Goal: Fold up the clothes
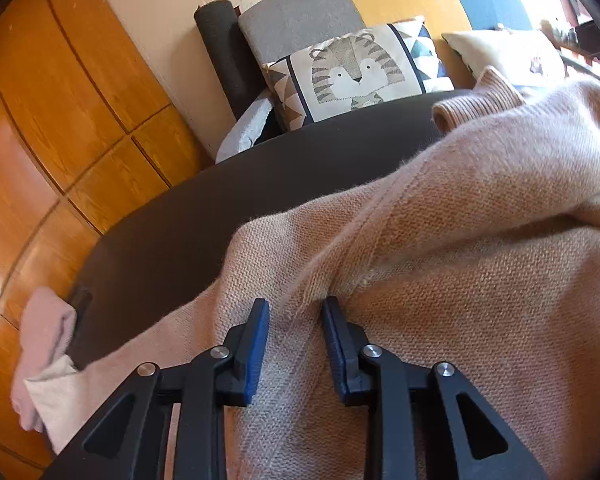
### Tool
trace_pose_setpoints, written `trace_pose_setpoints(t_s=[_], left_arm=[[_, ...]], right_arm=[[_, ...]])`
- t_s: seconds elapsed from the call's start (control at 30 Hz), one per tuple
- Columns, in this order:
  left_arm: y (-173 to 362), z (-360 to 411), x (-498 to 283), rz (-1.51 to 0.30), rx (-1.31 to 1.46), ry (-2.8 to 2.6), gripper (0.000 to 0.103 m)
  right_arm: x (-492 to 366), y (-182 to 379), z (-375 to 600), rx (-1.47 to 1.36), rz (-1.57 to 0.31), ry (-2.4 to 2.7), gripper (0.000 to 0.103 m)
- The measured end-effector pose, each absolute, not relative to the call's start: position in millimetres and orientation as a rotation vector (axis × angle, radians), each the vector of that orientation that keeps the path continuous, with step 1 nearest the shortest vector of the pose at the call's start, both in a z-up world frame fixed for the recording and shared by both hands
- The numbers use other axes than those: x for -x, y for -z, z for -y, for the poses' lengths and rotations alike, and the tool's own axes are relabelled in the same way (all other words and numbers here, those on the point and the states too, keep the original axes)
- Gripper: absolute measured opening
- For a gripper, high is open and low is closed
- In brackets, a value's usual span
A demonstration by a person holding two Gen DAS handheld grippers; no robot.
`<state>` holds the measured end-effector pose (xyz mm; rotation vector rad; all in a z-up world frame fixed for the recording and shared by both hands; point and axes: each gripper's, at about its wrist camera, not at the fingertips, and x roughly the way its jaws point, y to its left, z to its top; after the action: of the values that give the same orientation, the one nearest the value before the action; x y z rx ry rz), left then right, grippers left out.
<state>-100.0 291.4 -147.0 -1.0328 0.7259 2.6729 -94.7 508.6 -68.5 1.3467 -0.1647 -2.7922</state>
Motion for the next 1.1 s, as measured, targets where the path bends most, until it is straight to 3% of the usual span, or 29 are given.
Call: trace_pose_setpoints(t_s=[0.17, 0.3, 0.37, 0.4, 0.67, 0.77, 0.87, 1.1], left_arm=[[151.2, -284.0, 102.4, -0.666, 1.040, -2.664, 0.028], [156.4, -280.2, 103.6, -0.638, 1.040, -2.659, 0.028], [157.4, -277.6, 104.2, -0.613, 1.044, -2.655, 0.028], [158.4, -277.0, 103.9, -0.610, 1.043, -2.655, 0.028], [163.2, -276.9, 104.0, -0.605, 1.032, -2.657, 0.028], [165.4, -278.1, 103.2, -0.623, 1.023, -2.663, 0.028], [167.2, -281.0, 101.6, -0.656, 1.008, -2.674, 0.028], [167.6, -281.9, 101.3, -0.668, 1.005, -2.677, 0.028]], right_arm=[[167.5, 102.9, -471.6, -1.591, -0.018, 2.586, 0.049], [184.9, 135.2, -452.1, -1.736, -0.196, 2.596, 0.049], [181.8, 135.9, -454.3, -1.668, -0.145, 2.649, 0.028], [181.9, 135.3, -456.7, -1.644, -0.117, 2.663, 0.012], [202.3, 98.4, -501.9, -1.307, 0.247, 2.997, 0.010], [219.9, 117.2, -504.9, -1.365, 0.369, 2.915, 0.013], [226.5, 135.8, -503.9, -1.433, 0.389, 2.804, 0.025], [149.7, 87.1, -531.9, -1.258, 0.367, 2.886, 0.026]])
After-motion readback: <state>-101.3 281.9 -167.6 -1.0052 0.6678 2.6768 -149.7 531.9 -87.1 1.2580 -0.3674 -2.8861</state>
